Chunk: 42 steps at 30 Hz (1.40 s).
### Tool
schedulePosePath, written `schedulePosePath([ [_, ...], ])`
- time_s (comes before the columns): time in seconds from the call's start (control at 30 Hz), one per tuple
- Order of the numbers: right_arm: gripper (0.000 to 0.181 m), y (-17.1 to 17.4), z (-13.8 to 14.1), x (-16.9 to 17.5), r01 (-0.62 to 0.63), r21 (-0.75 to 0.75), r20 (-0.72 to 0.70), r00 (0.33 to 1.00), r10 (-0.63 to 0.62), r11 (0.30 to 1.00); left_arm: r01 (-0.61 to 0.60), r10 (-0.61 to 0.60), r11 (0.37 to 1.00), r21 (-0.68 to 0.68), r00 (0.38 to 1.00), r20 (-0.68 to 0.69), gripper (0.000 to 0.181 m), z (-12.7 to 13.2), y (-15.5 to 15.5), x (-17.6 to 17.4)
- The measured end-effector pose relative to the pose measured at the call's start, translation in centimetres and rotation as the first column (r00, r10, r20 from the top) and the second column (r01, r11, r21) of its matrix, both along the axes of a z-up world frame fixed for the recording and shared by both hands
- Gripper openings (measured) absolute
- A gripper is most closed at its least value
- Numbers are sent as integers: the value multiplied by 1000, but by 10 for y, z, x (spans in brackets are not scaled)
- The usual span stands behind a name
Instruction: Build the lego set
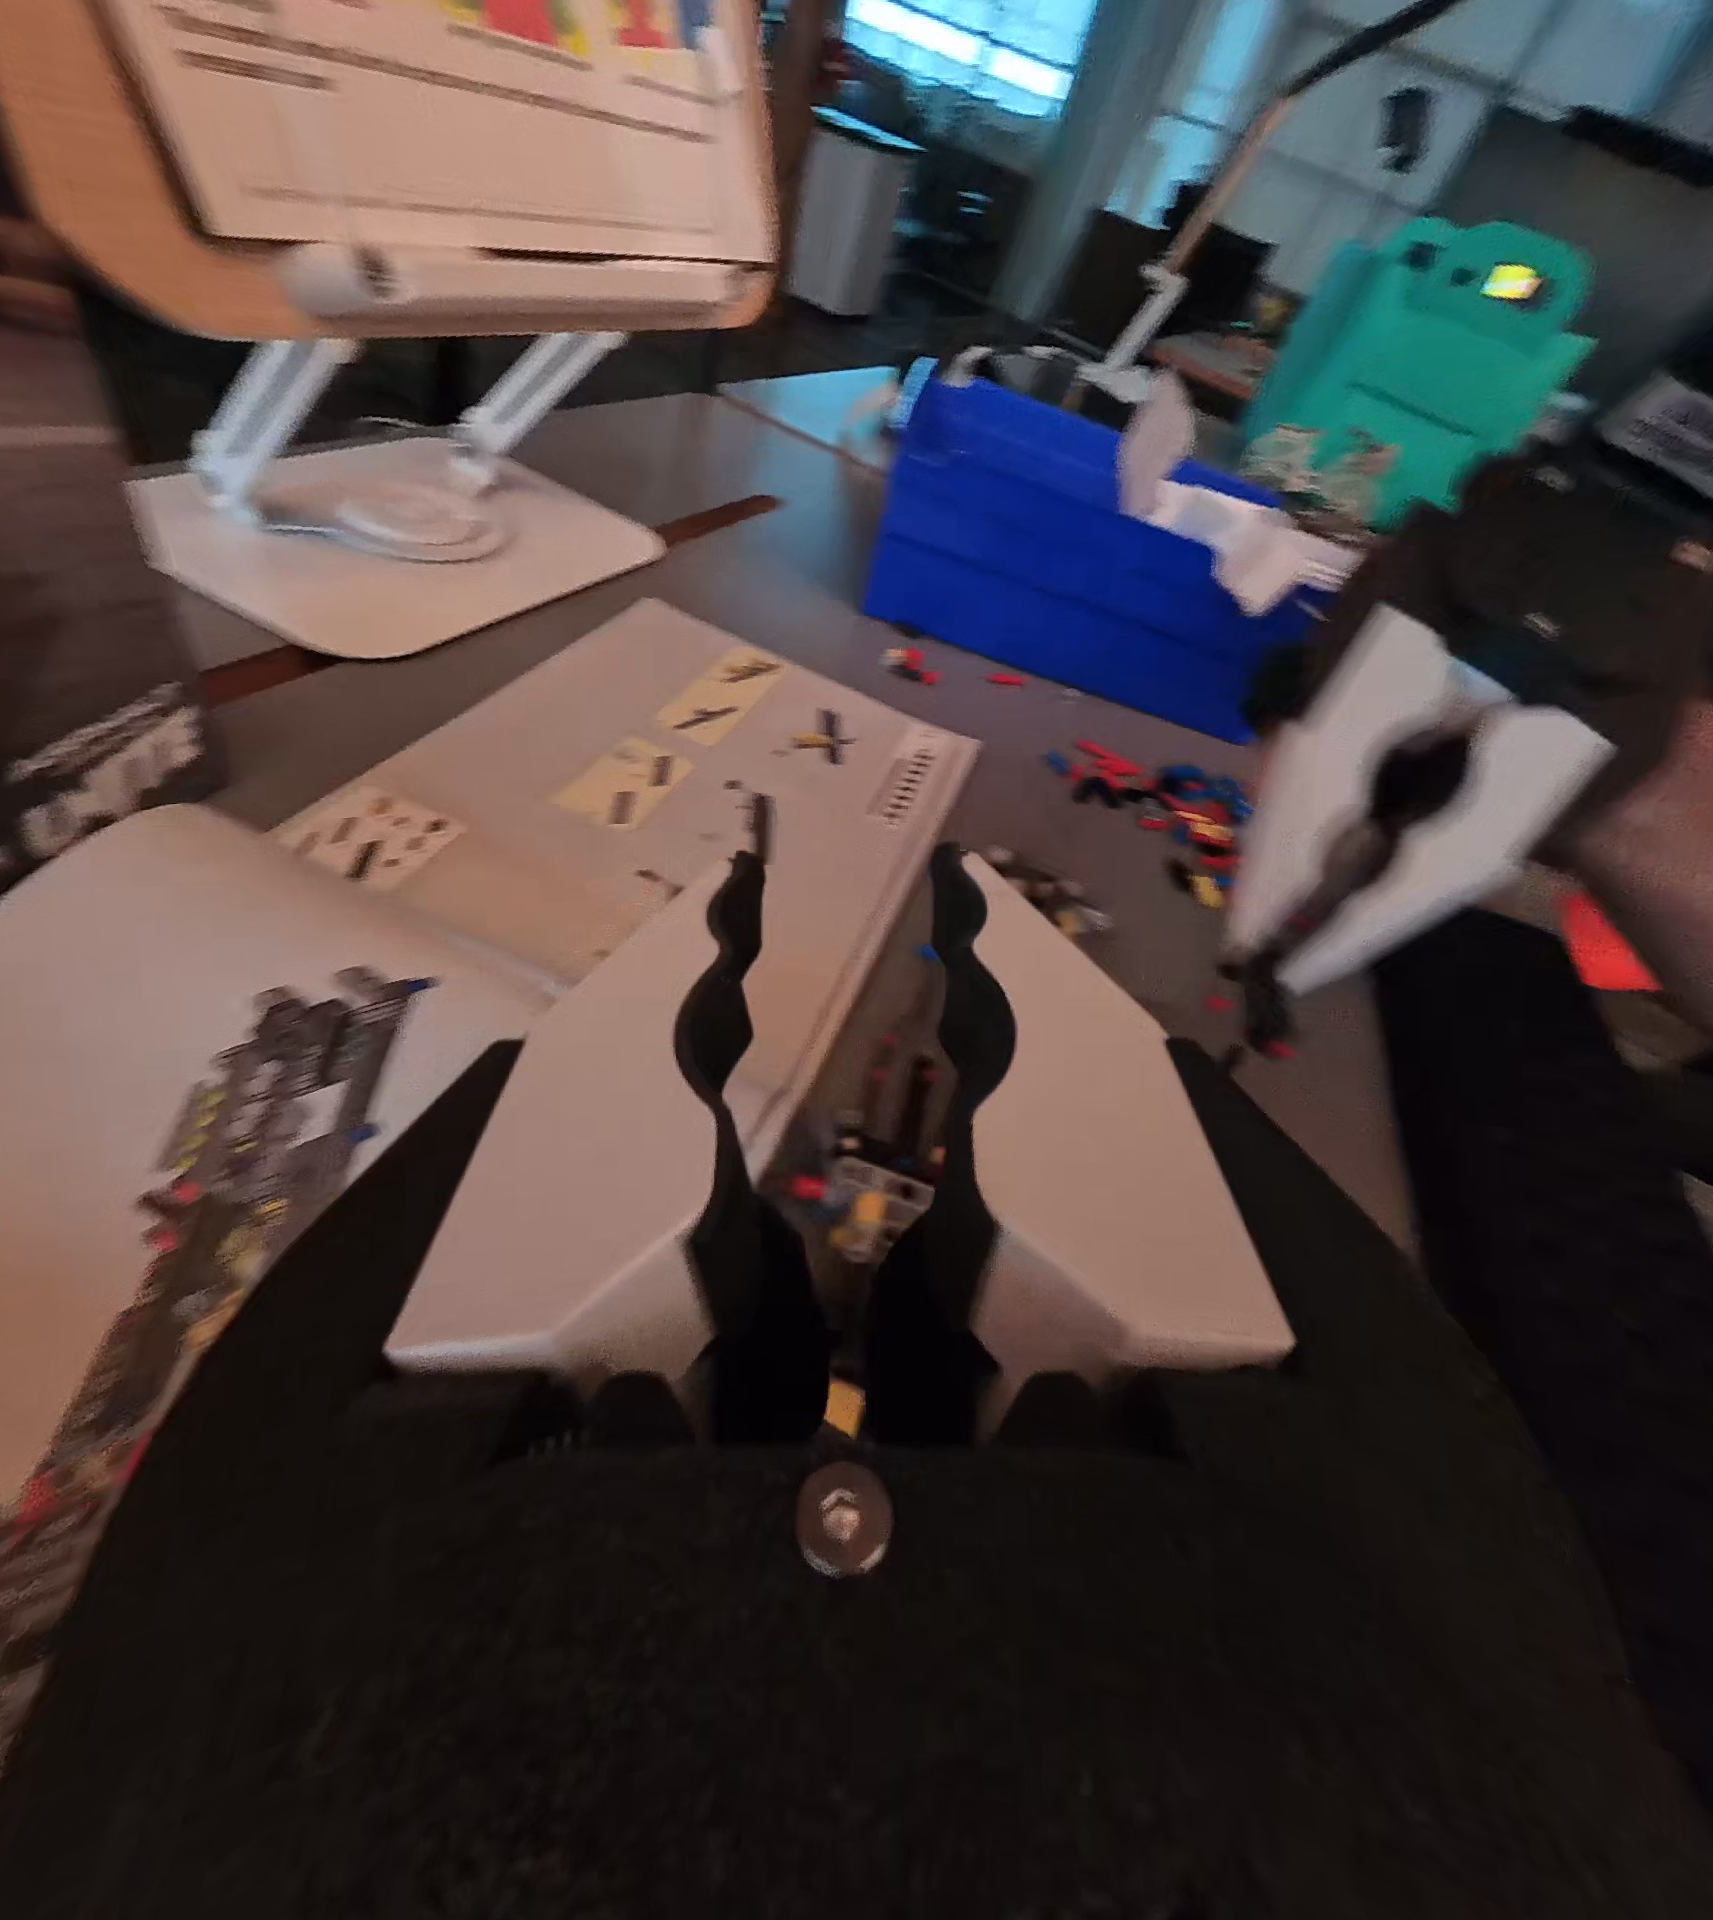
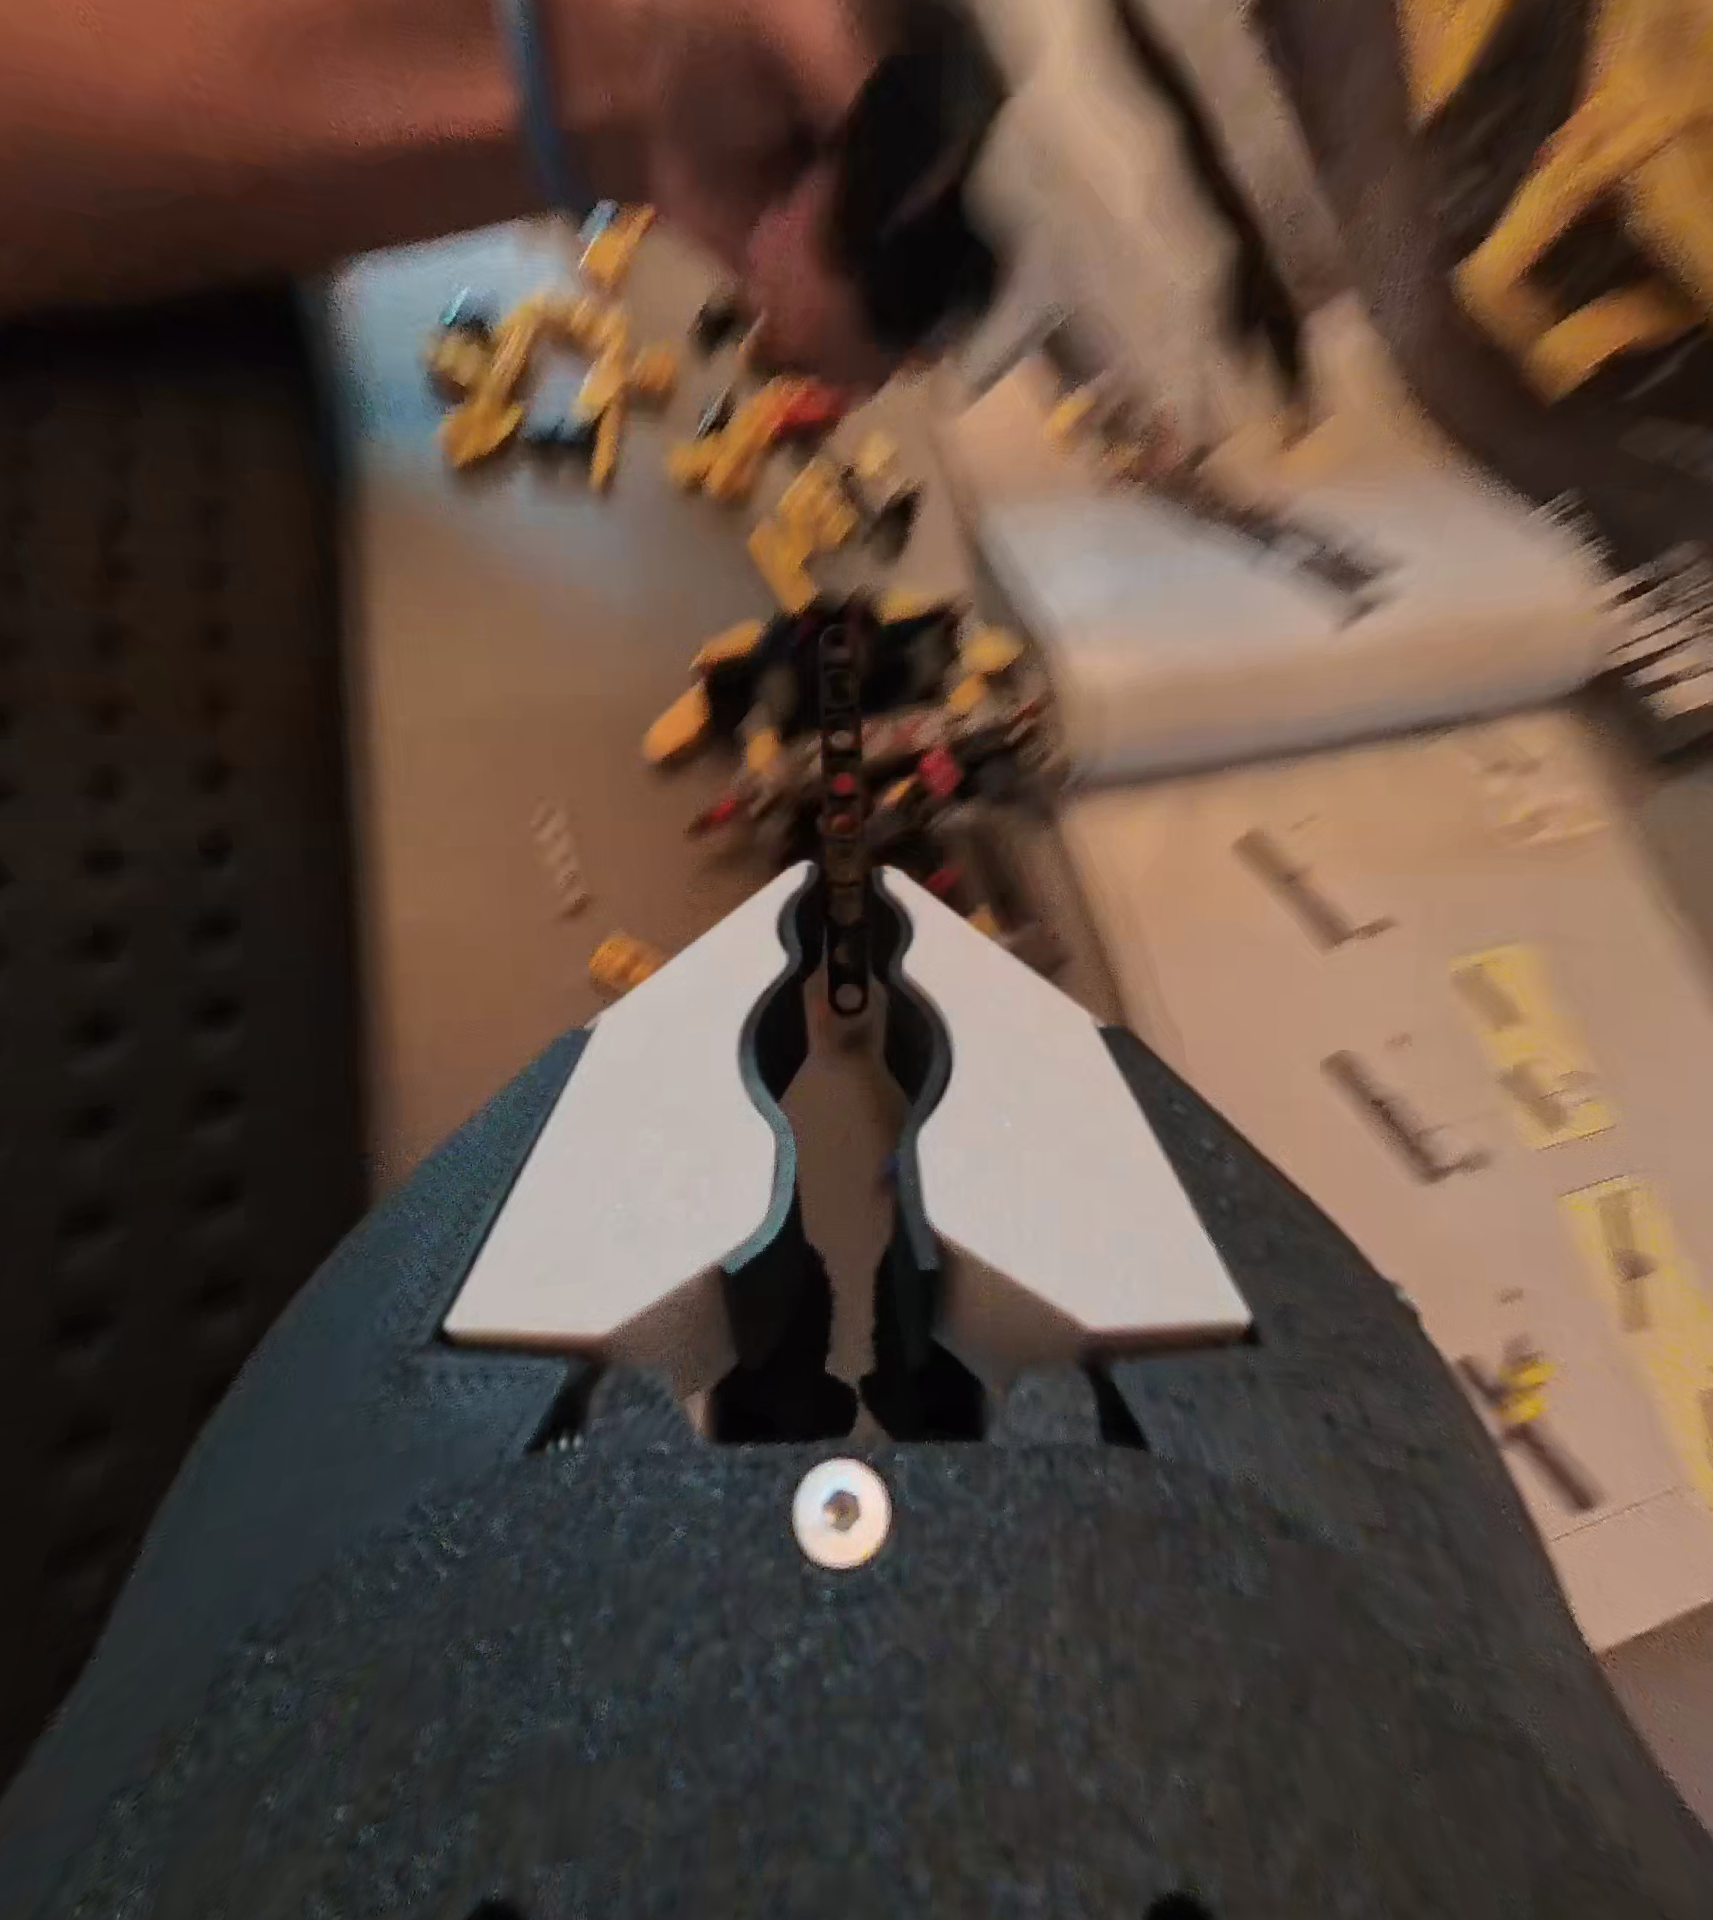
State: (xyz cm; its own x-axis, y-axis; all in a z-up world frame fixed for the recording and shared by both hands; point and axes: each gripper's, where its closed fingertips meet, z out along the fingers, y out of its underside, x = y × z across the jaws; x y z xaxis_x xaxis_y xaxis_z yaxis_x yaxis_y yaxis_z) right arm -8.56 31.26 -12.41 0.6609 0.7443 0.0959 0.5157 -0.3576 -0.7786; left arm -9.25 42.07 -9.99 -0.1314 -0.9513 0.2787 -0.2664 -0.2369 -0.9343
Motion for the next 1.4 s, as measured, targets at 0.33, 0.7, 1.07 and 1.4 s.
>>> schedulePosePath([
  [0.33, 6, 56, 40, -25, 87, 125, -540, 841, -6, 988, 153, -147, 985, -74, 985, 85, 38, 14, -22, -12],
  [0.7, 7, 69, 22, -7, 244, 171, -374, 912, -166, 955, 232, -217, 966, -111, 967, 131, 24, 21, -47, -3],
  [1.07, 6, 85, 19, 2, 404, 326, -188, 914, -360, 855, 63, -54, 994, -91, 994, 94, 9, 8, -28, 16],
  [1.4, 6, 86, 29, 3, 480, 306, -280, 871, -405, 822, 33, -18, 992, -124, 993, 116, 9, 16, -28, 20],
])
